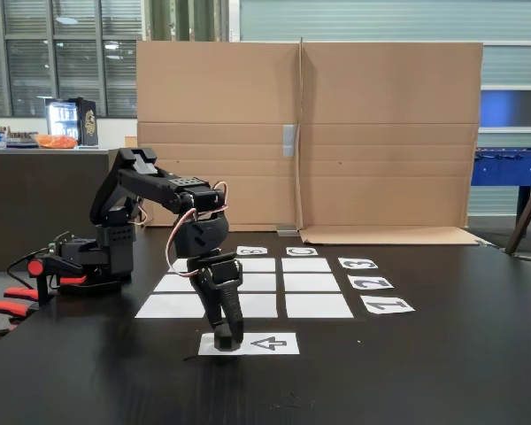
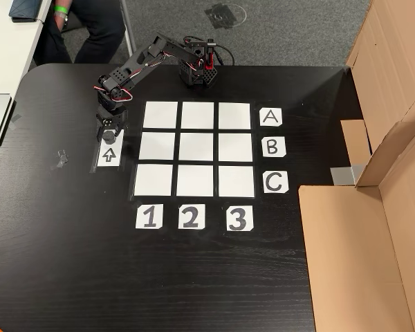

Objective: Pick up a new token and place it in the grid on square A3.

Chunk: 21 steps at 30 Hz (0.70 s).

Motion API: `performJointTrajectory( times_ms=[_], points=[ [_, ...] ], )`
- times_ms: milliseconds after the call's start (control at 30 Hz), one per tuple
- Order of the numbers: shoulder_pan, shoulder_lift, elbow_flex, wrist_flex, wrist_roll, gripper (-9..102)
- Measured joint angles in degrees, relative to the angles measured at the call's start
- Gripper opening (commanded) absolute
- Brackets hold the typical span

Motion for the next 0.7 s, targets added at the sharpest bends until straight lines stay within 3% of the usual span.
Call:
performJointTrajectory(
  times_ms=[700],
  points=[
    [0.0, -0.53, -0.62, 0.0, 0.0, 23]
  ],
)
